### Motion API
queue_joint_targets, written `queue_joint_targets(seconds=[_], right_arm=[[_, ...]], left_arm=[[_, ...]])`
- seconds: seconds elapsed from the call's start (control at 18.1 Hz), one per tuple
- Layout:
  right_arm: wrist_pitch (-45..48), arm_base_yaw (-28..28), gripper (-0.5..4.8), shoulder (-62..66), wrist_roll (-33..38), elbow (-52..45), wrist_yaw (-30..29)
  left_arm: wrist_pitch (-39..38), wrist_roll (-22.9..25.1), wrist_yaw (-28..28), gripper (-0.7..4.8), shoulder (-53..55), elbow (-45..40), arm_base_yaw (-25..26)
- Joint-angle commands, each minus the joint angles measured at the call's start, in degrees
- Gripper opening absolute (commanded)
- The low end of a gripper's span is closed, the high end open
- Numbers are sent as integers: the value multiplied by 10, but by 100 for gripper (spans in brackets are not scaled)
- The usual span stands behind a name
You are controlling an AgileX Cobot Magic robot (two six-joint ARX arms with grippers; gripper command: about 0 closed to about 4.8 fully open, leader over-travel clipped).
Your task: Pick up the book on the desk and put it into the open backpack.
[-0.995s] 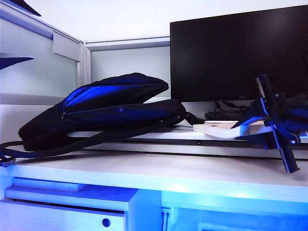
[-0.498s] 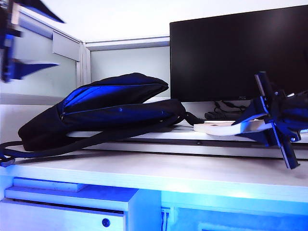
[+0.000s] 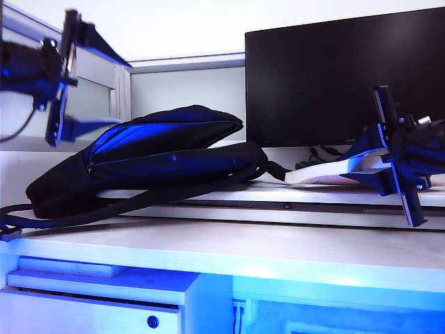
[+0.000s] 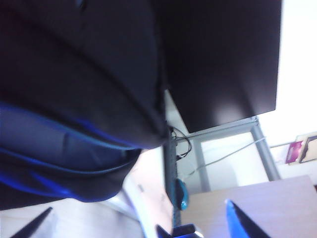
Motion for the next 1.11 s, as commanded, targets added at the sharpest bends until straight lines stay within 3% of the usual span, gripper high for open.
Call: queue_joint_targets(seconds=[0.06,0.28,0.55,0.94,1.0,1.05,1.11], right_arm=[[45,0,-9,-6,-6,6,5],[57,0,-9,-7,-4,6,3],[75,-1,-9,-7,-1,6,16],[102,-8,-9,-8,7,6,30],[116,-16,-9,-8,8,6,27],[127,-19,-9,-8,8,6,27],[137,-21,-9,-9,9,7,26]], left_arm=[[29,0,0,479,20,9,-3],[28,0,3,479,59,64,-7],[25,-15,1,479,142,133,-55],[7,-10,-41,479,184,194,-66],[-7,-10,-71,337,196,197,-66],[-11,-10,-79,102,207,197,-67],[-7,-11,-79,-9,218,197,-67]])
